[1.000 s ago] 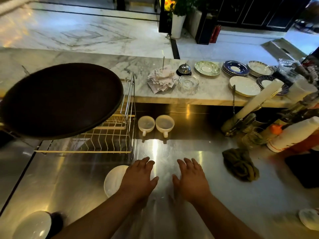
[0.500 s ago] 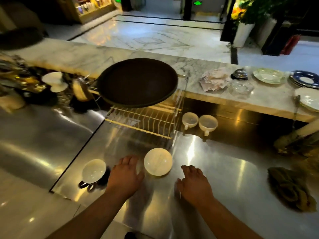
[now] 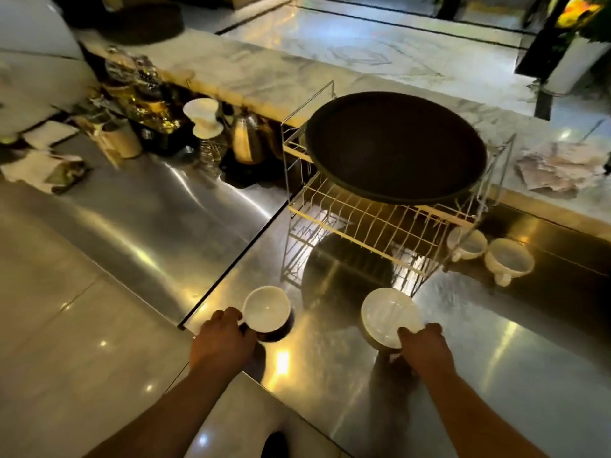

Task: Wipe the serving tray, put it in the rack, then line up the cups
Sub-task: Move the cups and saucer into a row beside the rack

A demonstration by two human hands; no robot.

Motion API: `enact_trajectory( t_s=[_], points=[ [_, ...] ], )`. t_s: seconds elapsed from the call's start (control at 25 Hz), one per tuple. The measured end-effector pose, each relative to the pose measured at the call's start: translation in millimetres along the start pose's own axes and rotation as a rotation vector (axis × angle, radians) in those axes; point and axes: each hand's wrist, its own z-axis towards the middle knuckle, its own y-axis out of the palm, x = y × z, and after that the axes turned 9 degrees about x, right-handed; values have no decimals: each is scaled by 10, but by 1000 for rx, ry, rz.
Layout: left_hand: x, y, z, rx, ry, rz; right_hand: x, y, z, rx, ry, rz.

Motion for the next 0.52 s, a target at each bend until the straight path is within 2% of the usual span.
enact_trajectory(
  t_s=[0.2, 0.36, 0.52],
  points=[
    [-277, 165, 197, -232, 2, -123, -181, 73, 17, -26, 219, 84],
    [-262, 152, 169, -433, -95, -445, -280, 79, 9, -109, 512, 412],
    [-7, 45, 43, -491, -139, -656, -273, -14, -120, -188, 516, 584]
  ],
)
